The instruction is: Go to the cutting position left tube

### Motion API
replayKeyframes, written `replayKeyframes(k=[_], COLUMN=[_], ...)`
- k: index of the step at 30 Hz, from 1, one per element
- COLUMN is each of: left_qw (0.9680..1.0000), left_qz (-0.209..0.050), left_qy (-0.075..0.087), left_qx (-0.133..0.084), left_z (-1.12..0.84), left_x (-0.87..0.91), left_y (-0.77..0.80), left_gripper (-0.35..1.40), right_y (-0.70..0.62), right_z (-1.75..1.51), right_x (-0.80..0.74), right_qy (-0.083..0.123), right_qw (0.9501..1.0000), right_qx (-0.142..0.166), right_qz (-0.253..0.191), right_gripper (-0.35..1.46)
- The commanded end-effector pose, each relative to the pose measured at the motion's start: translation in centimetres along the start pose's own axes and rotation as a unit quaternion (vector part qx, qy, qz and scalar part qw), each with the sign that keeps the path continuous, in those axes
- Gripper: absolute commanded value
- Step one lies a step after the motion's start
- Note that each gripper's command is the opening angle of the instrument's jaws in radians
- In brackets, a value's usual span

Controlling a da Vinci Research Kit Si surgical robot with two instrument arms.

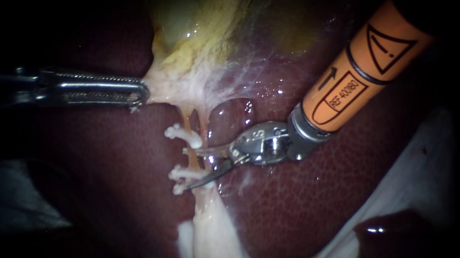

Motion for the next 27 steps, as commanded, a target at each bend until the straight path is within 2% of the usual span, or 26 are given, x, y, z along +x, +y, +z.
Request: replayKeyframes(k=[1, 8, 21, 27], left_qw=[1.0, 1.0, 1.0, 1.0], left_qz=[0.0, 0.0, 0.0, 0.0], left_qy=[0.0, 0.0, 0.0, 0.0], left_qx=[-0.001, -0.001, -0.001, -0.001], left_z=[0.01, 0.01, 0.01, 0.01], left_x=[0.0, 0.0, 0.0, 0.0], left_y=[0.0, 0.0, 0.01, 0.01], left_gripper=[-0.35, -0.35, -0.35, -0.35], right_y=[0.01, 0.03, -0.25, -0.29], right_z=[0.03, 0.3, 0.31, 0.27], right_x=[0.02, 0.16, 0.53, 0.62], right_qy=[0.005, 0.034, 0.087, 0.095], right_qw=[1.0, 0.9992, 0.9955, 0.9947], right_qx=[-0.001, -0.015, 0.006, 0.01], right_qz=[0.0, 0.017, 0.036, 0.037], right_gripper=[1.33, 1.36, 1.4, 1.4])
